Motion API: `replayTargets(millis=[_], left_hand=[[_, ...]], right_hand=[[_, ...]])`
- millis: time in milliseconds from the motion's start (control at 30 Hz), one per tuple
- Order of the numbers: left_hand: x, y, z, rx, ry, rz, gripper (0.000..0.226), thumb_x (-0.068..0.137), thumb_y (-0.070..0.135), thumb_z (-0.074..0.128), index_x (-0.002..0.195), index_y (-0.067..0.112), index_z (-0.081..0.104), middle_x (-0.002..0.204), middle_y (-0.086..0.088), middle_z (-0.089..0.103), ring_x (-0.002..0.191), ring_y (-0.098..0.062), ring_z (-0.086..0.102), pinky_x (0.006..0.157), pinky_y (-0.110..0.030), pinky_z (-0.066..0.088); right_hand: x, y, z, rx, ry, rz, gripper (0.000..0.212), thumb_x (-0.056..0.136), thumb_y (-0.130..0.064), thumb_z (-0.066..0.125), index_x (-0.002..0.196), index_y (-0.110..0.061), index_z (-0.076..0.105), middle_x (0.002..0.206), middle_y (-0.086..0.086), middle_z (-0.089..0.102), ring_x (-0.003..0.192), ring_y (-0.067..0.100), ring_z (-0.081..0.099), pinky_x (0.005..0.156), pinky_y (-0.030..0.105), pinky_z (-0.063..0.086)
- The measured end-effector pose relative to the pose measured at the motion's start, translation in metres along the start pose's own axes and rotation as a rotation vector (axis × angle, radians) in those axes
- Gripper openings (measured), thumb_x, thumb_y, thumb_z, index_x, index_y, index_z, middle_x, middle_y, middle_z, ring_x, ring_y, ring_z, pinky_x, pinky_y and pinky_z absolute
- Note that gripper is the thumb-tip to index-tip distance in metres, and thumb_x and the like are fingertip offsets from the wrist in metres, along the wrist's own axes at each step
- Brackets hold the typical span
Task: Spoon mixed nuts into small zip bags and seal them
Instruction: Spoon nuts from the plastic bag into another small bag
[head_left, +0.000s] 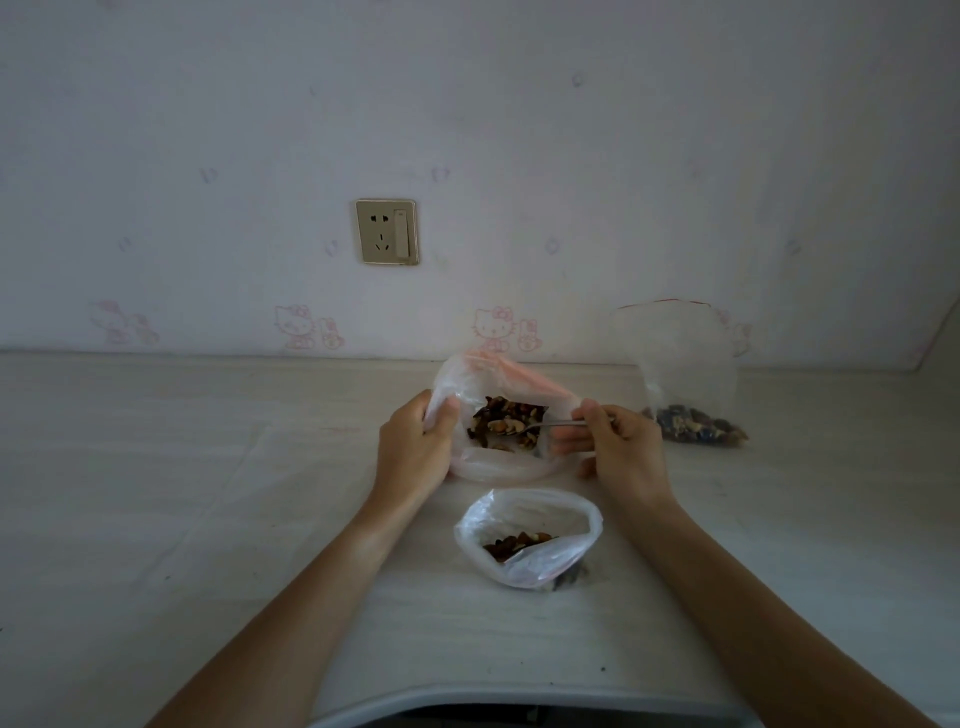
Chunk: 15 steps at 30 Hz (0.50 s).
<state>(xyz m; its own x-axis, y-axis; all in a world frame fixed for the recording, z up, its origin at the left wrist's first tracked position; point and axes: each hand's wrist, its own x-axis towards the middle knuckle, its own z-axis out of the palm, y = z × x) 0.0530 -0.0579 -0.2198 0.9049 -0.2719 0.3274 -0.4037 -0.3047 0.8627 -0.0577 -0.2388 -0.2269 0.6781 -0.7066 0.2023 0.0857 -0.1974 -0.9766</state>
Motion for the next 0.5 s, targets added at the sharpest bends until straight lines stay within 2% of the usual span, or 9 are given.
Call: replayTargets(millis=[100, 200, 267, 333, 400, 500], left_hand=[[0.001, -0.002, -0.003, 0.051, 0.013, -0.017, 0.038, 0.1, 0.035, 0.056, 0.089, 0.0, 0.06, 0.081, -0.016, 0.067, 0.074, -0.036, 0.065, 0.066, -0.046, 0.055], [-0.002, 0.001, -0.009, 0.158, -0.006, -0.017, 0.031, 0.095, 0.046, 0.06, 0.095, 0.015, 0.063, 0.09, -0.005, 0.068, 0.079, -0.028, 0.067, 0.073, -0.052, 0.06], [-0.006, 0.002, -0.015, 0.297, -0.006, 0.01, 0.042, 0.091, 0.056, 0.062, 0.116, 0.023, 0.062, 0.111, 0.005, 0.064, 0.094, -0.018, 0.065, 0.083, -0.046, 0.058], [-0.01, 0.002, -0.021, 0.356, 0.023, 0.016, 0.057, 0.089, 0.063, 0.062, 0.13, 0.024, 0.055, 0.123, 0.008, 0.056, 0.098, -0.014, 0.059, 0.085, -0.038, 0.052], [-0.017, 0.006, -0.028, 0.339, 0.07, 0.021, 0.057, 0.088, 0.065, 0.063, 0.127, 0.025, 0.053, 0.12, 0.01, 0.053, 0.095, -0.012, 0.057, 0.08, -0.033, 0.046], [-0.031, 0.012, -0.036, 0.288, 0.042, 0.047, 0.04, 0.088, 0.061, 0.066, 0.108, 0.028, 0.056, 0.102, 0.015, 0.061, 0.085, -0.006, 0.062, 0.072, -0.029, 0.047]], right_hand=[[-0.005, -0.005, -0.006, -0.006, 0.014, -0.024, 0.032, 0.108, -0.029, 0.05, 0.089, -0.014, 0.072, 0.075, 0.001, 0.079, 0.071, 0.019, 0.077, 0.058, 0.034, 0.057], [-0.01, -0.014, -0.012, 0.038, 0.014, -0.025, 0.031, 0.108, -0.027, 0.051, 0.091, -0.012, 0.071, 0.077, 0.004, 0.079, 0.074, 0.022, 0.078, 0.059, 0.035, 0.059], [-0.014, -0.021, -0.016, 0.066, 0.008, -0.034, 0.029, 0.107, -0.026, 0.051, 0.093, -0.011, 0.071, 0.078, 0.005, 0.079, 0.076, 0.023, 0.078, 0.057, 0.033, 0.059], [-0.018, -0.029, -0.023, 0.095, -0.008, -0.051, 0.028, 0.107, -0.026, 0.051, 0.095, -0.01, 0.071, 0.079, 0.007, 0.079, 0.076, 0.024, 0.078, 0.054, 0.03, 0.059], [-0.024, -0.038, -0.032, 0.131, -0.031, -0.06, 0.028, 0.107, -0.026, 0.052, 0.096, -0.008, 0.07, 0.079, 0.01, 0.079, 0.077, 0.027, 0.078, 0.052, 0.029, 0.059], [-0.036, -0.05, -0.046, 0.208, -0.075, -0.06, 0.031, 0.108, -0.027, 0.051, 0.096, -0.004, 0.068, 0.08, 0.016, 0.077, 0.077, 0.032, 0.078, 0.052, 0.03, 0.06]])
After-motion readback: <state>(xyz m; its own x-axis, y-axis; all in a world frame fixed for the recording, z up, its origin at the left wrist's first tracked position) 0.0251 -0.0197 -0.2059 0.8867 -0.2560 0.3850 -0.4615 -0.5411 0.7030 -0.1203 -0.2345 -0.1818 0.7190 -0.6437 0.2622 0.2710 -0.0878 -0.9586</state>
